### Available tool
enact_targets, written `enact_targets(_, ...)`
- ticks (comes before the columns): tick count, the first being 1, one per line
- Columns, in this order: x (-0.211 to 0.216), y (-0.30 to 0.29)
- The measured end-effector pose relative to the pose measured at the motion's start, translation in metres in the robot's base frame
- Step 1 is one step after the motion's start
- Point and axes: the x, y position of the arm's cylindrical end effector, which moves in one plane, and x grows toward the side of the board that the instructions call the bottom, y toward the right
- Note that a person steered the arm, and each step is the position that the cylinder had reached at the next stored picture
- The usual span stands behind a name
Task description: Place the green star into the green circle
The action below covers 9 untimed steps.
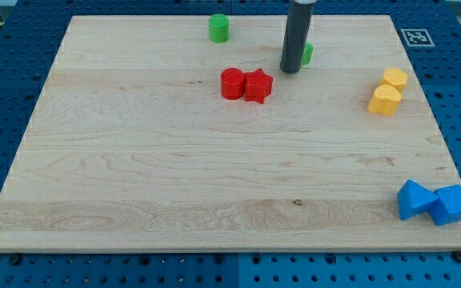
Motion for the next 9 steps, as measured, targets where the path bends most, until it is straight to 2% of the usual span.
enact_targets(1, -0.017, 0.000)
enact_targets(2, 0.002, 0.016)
enact_targets(3, 0.009, 0.065)
enact_targets(4, -0.020, 0.090)
enact_targets(5, -0.044, 0.046)
enact_targets(6, -0.047, -0.008)
enact_targets(7, -0.040, -0.002)
enact_targets(8, -0.009, 0.003)
enact_targets(9, 0.005, -0.009)
